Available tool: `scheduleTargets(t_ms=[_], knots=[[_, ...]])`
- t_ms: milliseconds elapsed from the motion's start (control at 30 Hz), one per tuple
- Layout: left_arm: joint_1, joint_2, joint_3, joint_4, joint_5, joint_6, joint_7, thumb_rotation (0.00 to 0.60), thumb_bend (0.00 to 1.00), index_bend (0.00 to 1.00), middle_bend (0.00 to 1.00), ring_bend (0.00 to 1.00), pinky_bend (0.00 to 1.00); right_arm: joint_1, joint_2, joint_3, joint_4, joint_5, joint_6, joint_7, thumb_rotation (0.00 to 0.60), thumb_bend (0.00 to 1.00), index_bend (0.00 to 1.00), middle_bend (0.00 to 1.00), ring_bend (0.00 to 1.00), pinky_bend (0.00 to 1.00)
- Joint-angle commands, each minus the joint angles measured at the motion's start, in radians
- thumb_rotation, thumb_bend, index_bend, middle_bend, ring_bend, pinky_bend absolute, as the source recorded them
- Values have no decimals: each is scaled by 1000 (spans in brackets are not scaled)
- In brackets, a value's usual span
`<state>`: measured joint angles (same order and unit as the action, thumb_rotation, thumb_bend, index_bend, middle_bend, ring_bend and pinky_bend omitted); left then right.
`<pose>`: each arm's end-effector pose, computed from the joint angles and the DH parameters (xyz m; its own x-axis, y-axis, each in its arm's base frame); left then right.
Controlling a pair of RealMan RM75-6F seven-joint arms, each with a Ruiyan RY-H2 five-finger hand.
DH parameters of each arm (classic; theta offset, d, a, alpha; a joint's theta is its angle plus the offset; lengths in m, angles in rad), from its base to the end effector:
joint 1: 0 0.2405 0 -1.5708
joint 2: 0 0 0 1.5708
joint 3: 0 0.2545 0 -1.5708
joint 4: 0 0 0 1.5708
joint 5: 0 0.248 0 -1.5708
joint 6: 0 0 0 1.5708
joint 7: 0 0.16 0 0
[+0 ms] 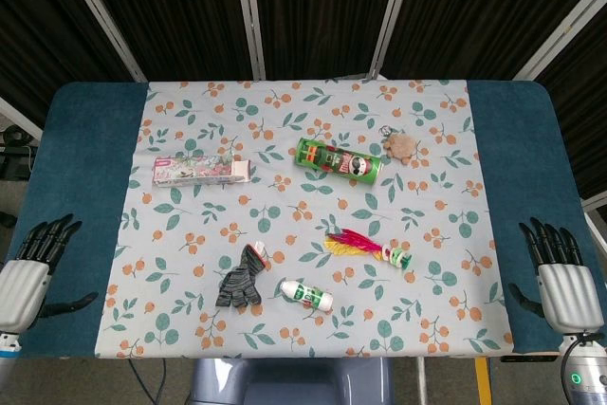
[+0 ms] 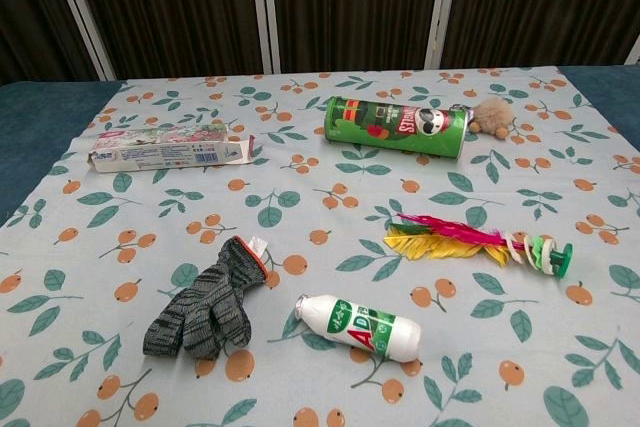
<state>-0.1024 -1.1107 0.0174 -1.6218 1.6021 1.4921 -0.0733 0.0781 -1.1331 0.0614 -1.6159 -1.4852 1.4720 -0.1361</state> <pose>-0.3108 0.1876 0.1100 0.3382 0.0636 0.9389 0.9366 -0.1197 -0.3292 -0.3250 -0.2005 0.1191 0.4987 -0.0091 0.8668 -0.8667 0.0092 0.4987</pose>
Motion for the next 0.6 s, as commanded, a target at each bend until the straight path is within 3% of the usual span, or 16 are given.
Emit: scheduleTargets(t_ms=[33,600], knots=[[6,-23,-61,10,-119,-7,204,527,55,0,0,0,0,0,0,0,-1,0,0,0,600,157,26,0,0,0],[3,-22,-63,10,-122,-13,201,525,55,0,0,0,0,2,-1,2,-4,6,-5,-6,600,157,27,0,0,0]])
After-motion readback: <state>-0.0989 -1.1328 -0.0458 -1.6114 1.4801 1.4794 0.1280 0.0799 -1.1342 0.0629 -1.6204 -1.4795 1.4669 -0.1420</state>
